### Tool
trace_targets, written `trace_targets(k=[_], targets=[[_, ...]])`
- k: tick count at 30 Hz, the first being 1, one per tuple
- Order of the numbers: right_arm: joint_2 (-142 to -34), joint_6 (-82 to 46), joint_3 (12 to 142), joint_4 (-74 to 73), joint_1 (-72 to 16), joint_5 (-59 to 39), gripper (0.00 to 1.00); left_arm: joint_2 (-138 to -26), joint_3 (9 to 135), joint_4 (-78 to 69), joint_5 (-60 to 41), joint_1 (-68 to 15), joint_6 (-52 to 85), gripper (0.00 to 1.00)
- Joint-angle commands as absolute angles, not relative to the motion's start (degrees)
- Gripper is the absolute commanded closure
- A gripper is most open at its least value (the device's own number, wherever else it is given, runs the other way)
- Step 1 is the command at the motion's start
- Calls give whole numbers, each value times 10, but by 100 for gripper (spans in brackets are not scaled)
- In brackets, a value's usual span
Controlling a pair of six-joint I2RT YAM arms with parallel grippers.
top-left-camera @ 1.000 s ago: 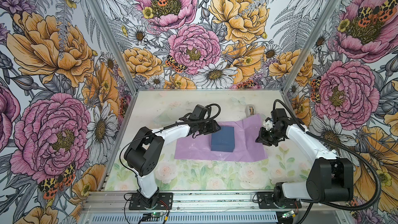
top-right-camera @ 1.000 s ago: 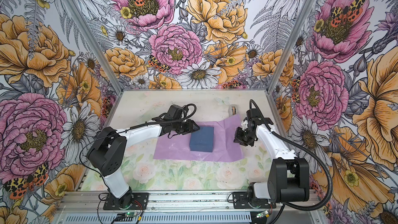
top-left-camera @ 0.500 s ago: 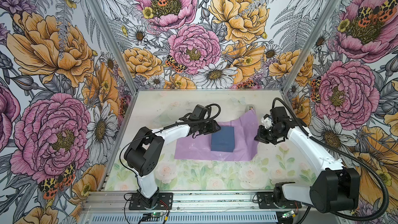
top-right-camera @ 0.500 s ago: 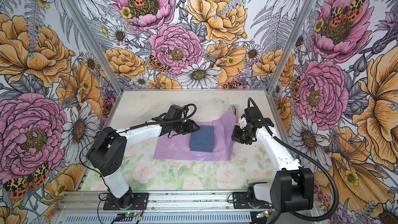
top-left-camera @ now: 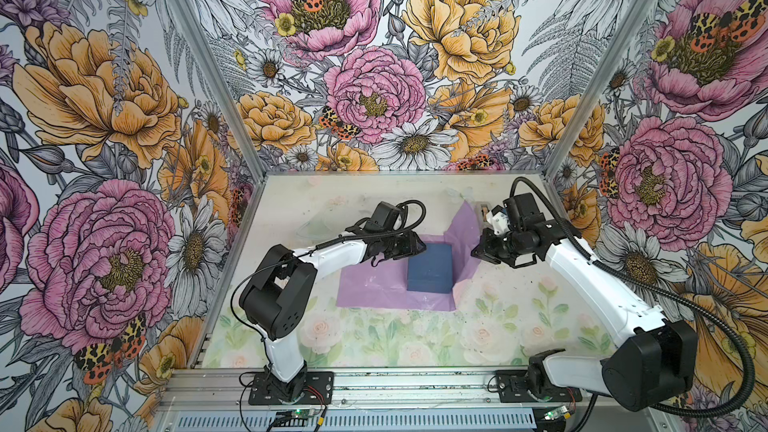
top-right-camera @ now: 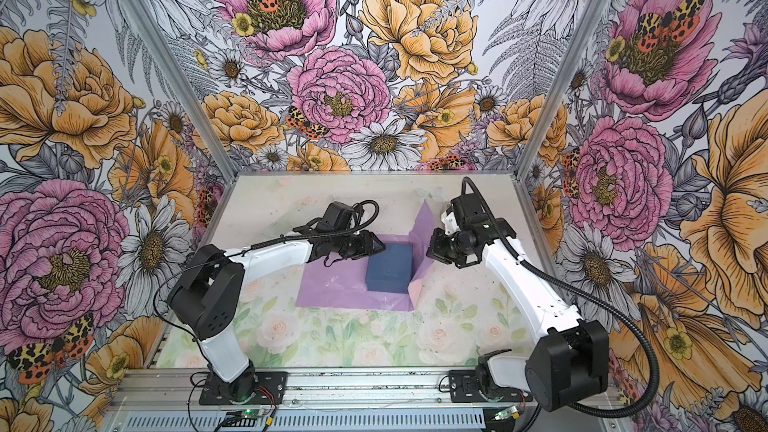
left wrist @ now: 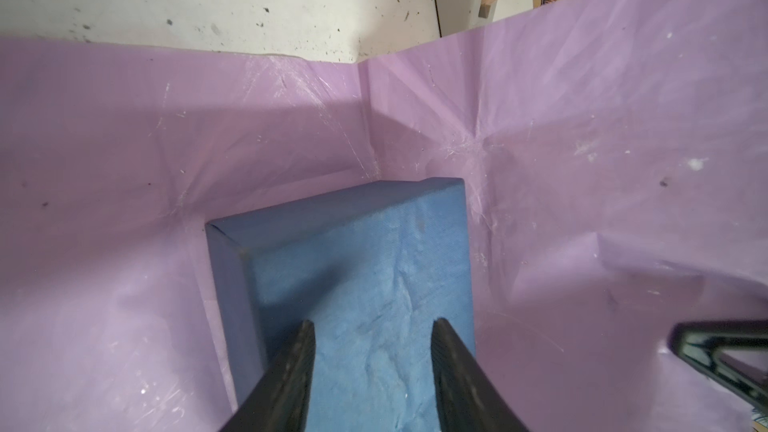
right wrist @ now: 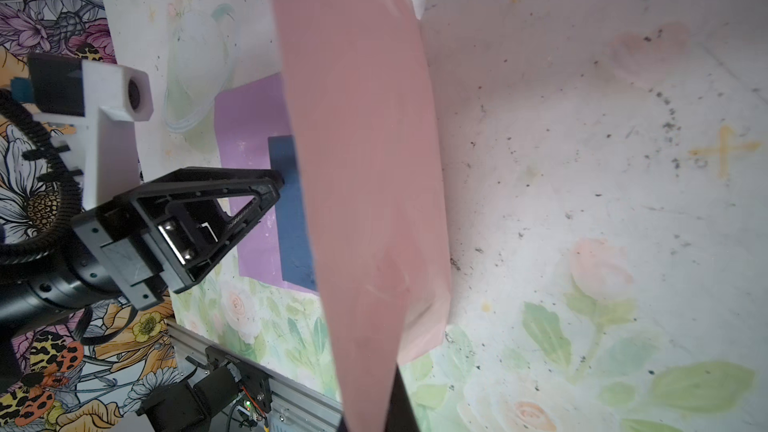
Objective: Wrap the gift box in paper
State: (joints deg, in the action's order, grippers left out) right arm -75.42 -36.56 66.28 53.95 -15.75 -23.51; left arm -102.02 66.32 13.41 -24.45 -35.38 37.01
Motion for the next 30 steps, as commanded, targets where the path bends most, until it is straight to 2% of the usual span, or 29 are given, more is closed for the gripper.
trace_targets(k=[1, 11, 20, 30], targets=[[-769, -409, 685, 528, -182, -203, 100, -1024, 664, 161, -212, -343, 357, 52], [-821, -441, 732, 521, -262, -152, 100, -985, 671, 126, -251, -317, 380, 50], [-864, -443, 765, 520, -295, -136, 100, -921, 670, 56, -298, -305, 446, 49], [-881, -439, 771, 516, -307, -131, 100, -949, 727, 84, -280, -338, 476, 49]])
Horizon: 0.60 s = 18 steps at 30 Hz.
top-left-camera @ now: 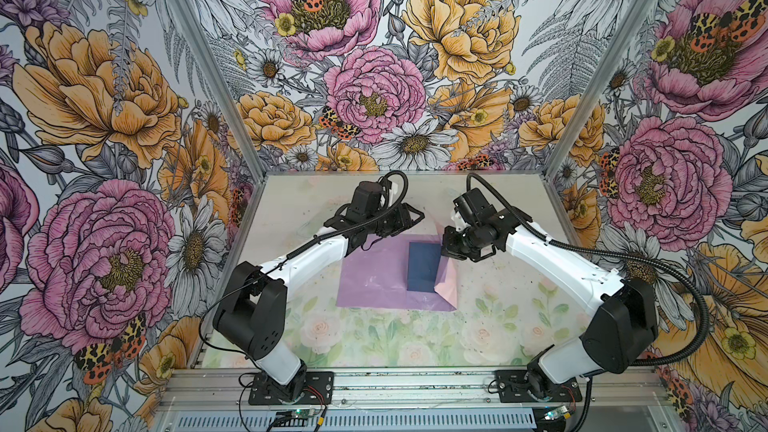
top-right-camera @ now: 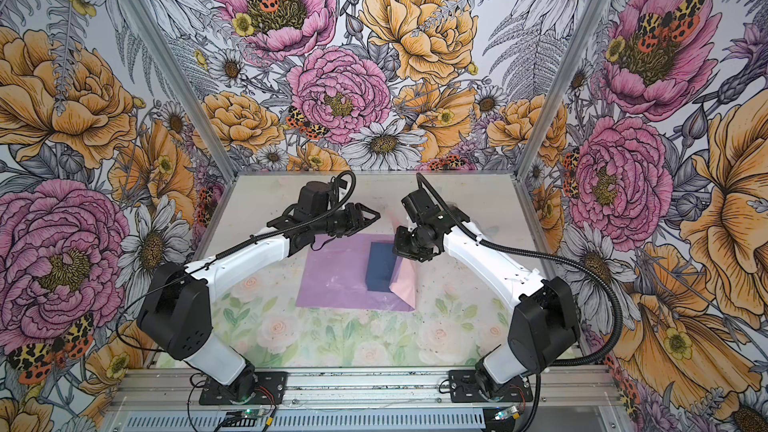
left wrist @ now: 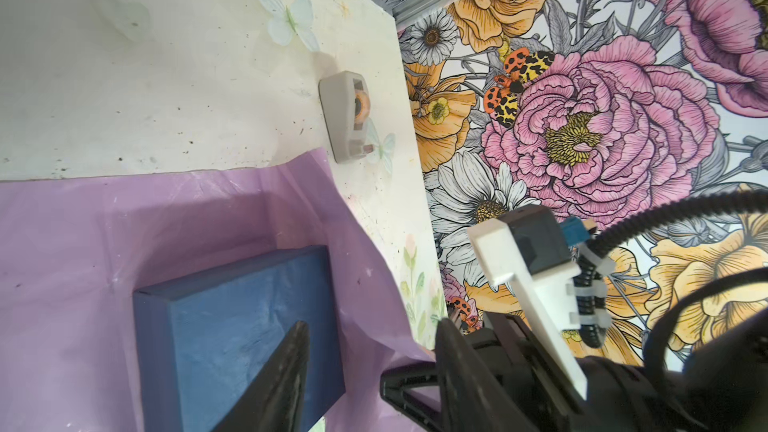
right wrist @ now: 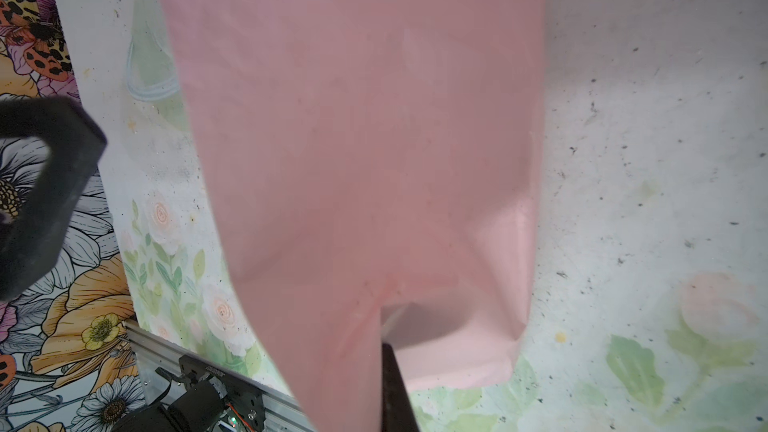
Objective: Wrap the gift box in paper
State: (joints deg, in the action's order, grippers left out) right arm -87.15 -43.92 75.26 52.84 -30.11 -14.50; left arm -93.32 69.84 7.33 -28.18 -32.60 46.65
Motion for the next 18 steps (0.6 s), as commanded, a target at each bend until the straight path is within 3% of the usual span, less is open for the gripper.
trace_targets(k=[1, 18], targets=[[-882, -439, 771, 515, -308, -131, 100, -955, 736, 89, -277, -342, 476, 49], [-888, -438, 772, 505, -315, -128, 100, -1023, 811, 187, -239, -369, 461, 50]])
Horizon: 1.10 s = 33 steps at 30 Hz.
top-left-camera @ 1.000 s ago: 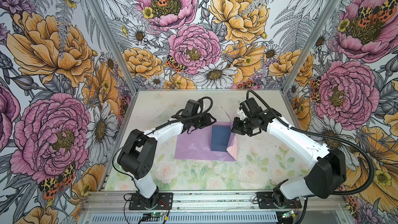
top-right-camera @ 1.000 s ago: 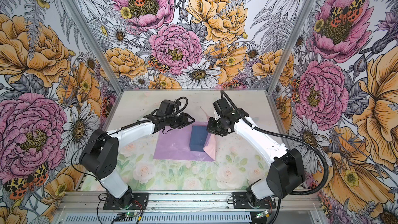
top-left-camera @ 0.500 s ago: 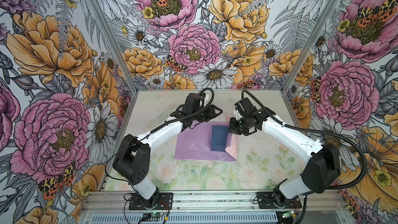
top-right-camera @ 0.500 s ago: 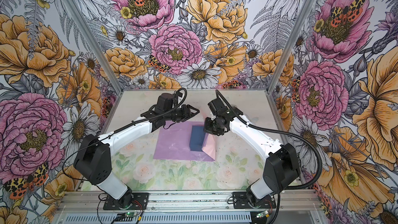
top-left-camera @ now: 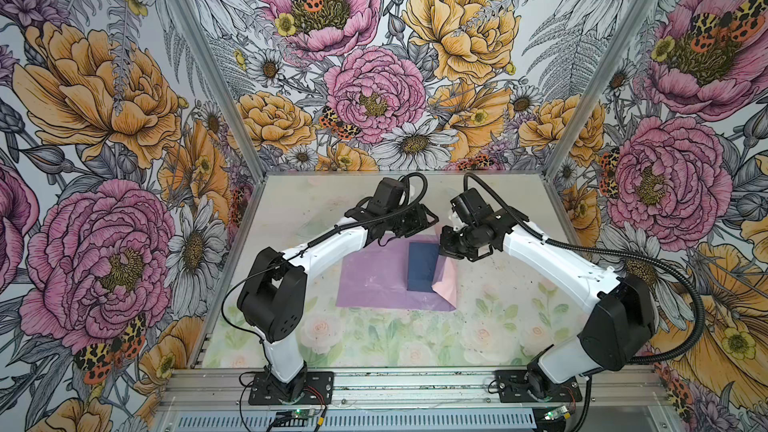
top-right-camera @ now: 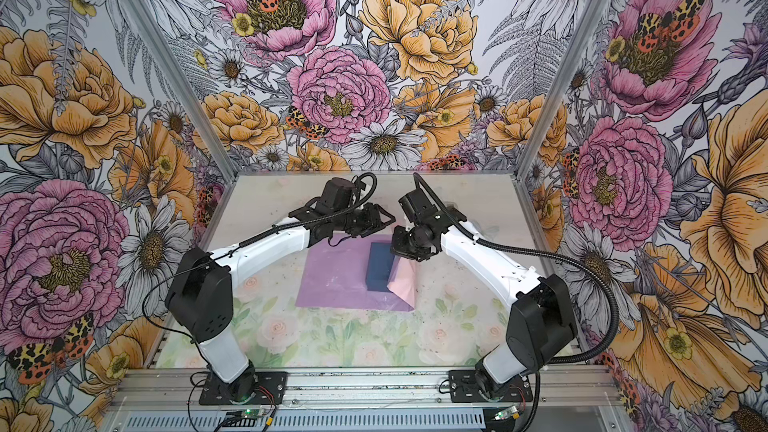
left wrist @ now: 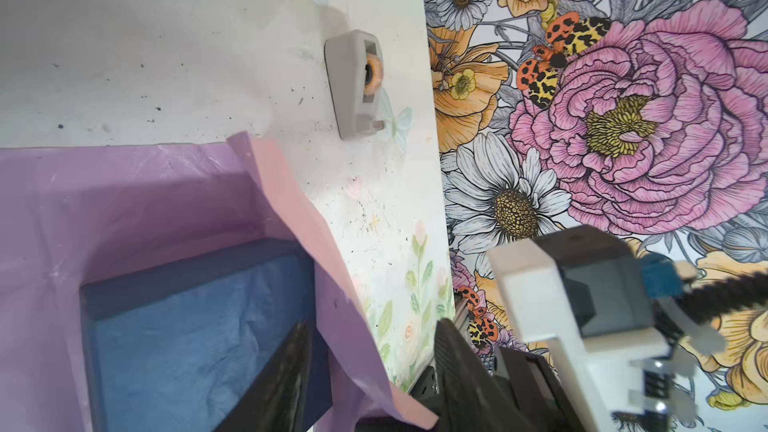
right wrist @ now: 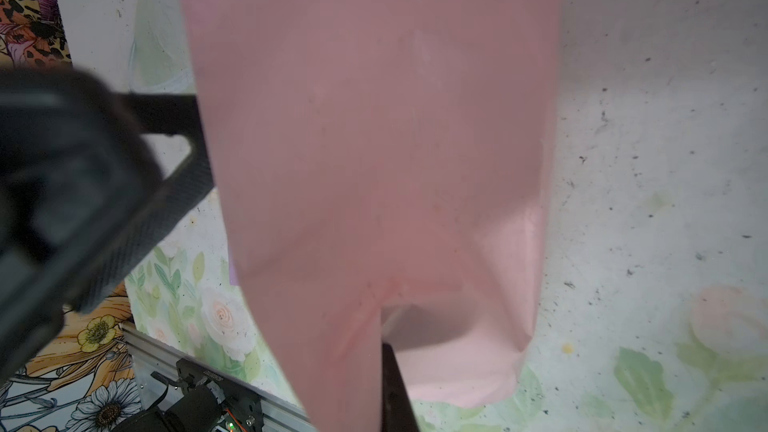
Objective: Wrap the gift box in paper
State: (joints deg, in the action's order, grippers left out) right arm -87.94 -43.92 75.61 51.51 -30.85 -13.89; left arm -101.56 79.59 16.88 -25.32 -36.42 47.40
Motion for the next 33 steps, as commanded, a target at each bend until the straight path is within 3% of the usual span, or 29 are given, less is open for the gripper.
trace_targets(k=[1, 8, 13, 16, 20, 28, 31, 33], targets=[[-889, -438, 772, 504, -315, -129, 100, -1027, 813, 187, -241, -370, 462, 51], [-892, -437, 773, 500, -318, -130, 100, -1037, 825, 163, -253, -373, 477, 62], [-890, -430, 774, 494, -319, -132, 99, -1037, 816, 145, -253, -371, 484, 79], [-871, -412, 779, 494, -318, -128, 77, -1038, 805, 142, -256, -361, 480, 88], [-840, -400, 771, 494, -296, -138, 67, -1034, 789, 148, -264, -345, 461, 99], [-826, -376, 717, 495, -227, -150, 55, -1034, 781, 170, -281, -323, 412, 100], [-837, -371, 715, 494, -224, -149, 55, -1033, 780, 177, -281, -315, 400, 100], [-839, -375, 706, 474, -225, -165, 61, -1033, 781, 177, -286, -314, 393, 100]])
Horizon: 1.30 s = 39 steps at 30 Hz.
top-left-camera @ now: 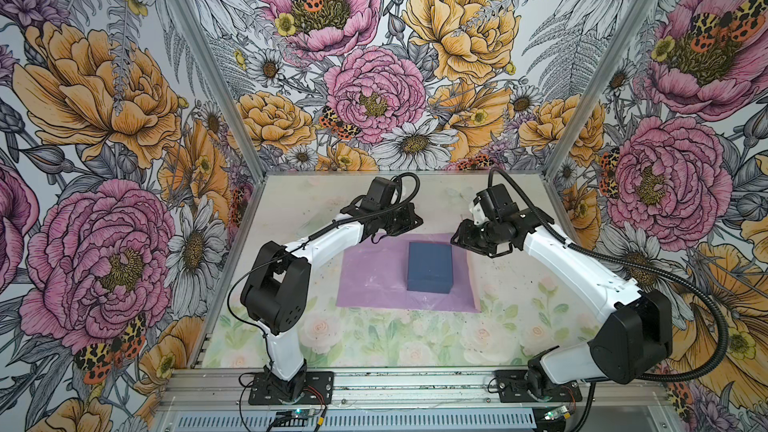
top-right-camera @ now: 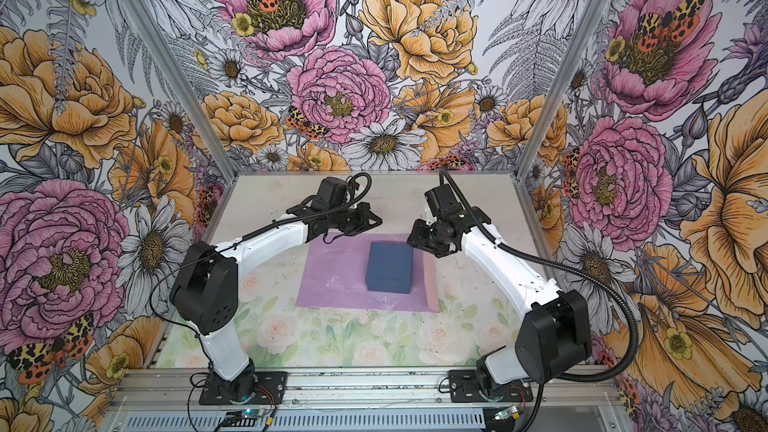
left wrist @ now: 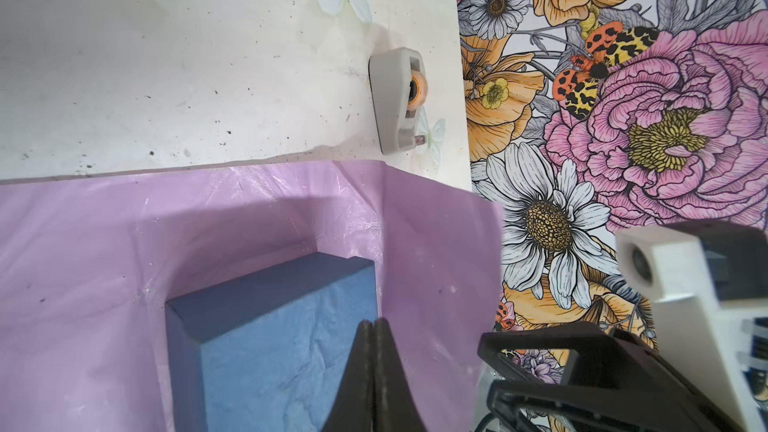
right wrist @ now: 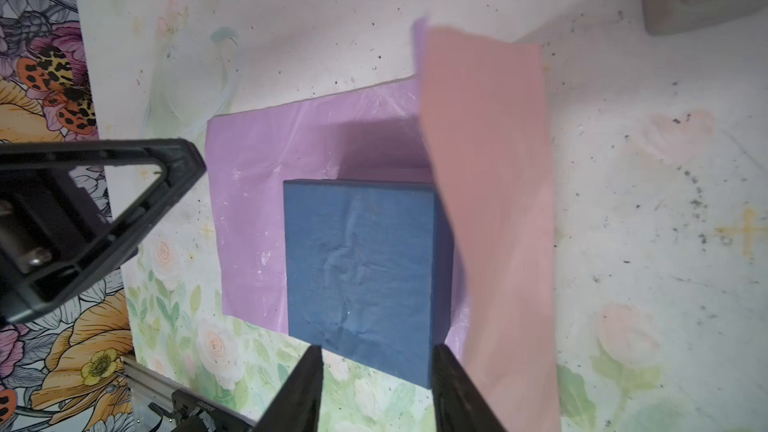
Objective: Wrap the gift box in paper
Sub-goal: 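Open the right gripper and draw it back from the box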
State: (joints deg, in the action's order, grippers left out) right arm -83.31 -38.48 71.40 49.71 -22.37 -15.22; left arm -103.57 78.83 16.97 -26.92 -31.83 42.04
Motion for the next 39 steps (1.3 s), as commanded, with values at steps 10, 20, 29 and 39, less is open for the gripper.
trace_targets(k=[10, 20, 29, 39], targets=[[-795, -353, 622, 484, -143, -105, 56, -1029, 778, 175, -286, -337, 388, 83], [-790, -357, 532, 526, 115, -110, 54, -1037, 742, 175, -279, -358, 390, 78], [-778, -432, 443, 527, 149, -107, 46, -1071, 743, 175, -277, -358, 391, 78], [-755, -472, 369, 484, 125, -135, 45, -1086, 745, 171, -282, -358, 392, 78]])
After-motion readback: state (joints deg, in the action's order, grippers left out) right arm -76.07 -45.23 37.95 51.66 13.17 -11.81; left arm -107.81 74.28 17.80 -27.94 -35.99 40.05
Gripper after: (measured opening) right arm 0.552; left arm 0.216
